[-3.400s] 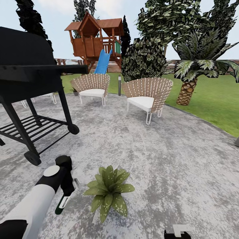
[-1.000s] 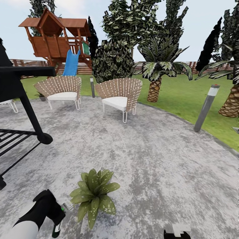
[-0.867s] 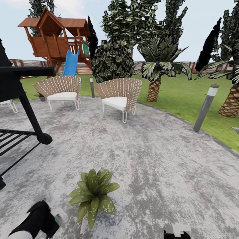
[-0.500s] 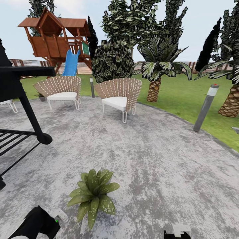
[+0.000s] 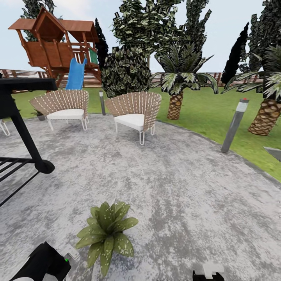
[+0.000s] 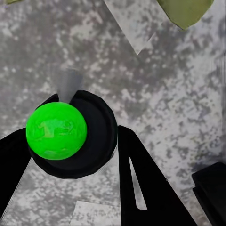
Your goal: Pick up the pesticide atomizer in the garden and spray insectifuge to fully cover both potted plants in the garden.
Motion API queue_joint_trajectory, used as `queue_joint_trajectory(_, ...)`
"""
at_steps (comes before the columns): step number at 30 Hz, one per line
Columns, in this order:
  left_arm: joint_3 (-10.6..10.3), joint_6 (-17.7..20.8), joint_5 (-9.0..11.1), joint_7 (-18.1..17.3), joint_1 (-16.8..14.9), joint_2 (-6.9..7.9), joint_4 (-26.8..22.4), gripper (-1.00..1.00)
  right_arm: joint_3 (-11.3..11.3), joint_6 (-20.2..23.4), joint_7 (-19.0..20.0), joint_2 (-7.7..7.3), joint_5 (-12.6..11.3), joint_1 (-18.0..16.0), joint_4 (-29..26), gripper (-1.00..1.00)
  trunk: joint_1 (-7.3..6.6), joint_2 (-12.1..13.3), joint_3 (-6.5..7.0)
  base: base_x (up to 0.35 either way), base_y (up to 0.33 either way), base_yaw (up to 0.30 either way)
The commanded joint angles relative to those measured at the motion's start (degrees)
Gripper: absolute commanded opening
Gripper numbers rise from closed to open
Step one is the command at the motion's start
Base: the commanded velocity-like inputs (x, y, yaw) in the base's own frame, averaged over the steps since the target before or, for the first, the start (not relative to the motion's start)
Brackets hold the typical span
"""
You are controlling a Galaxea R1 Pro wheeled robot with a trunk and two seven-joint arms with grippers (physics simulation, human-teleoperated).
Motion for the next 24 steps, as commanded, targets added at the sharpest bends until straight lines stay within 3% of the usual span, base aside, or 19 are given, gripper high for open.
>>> queue_joint_trajectory(1,0.3,0.3,-0.1,-0.4,0.0,0.00,-0.1,-1.00,0.5,-0.2,-0.1,0.00,-0.5,0.0,0.1,1.00,-0.01,0.0,-0.05,0.000,0.000,-0.266)
queue_joint_trajectory(5,0.3,0.4,-0.1,-0.5,0.0,0.05,-0.1,-1.00,0.5,-0.2,-0.1,0.00,-0.5,0.0,0.1,1.00,-0.01,0.0,-0.05,-0.049,0.055,-0.268)
queue_joint_trajectory(15,0.4,0.5,-0.1,-0.5,0.0,0.05,-0.1,-1.00,0.5,-0.2,-0.1,0.08,-0.6,0.0,0.1,1.00,-0.01,0.0,-0.05,-0.060,0.221,-0.263)
queue_joint_trajectory(24,0.4,0.5,-0.1,-0.5,0.0,0.11,-0.1,-1.00,0.5,-0.2,-0.1,0.09,-0.5,0.0,0.1,1.00,-0.01,0.0,-0.05,-0.069,0.081,-0.037)
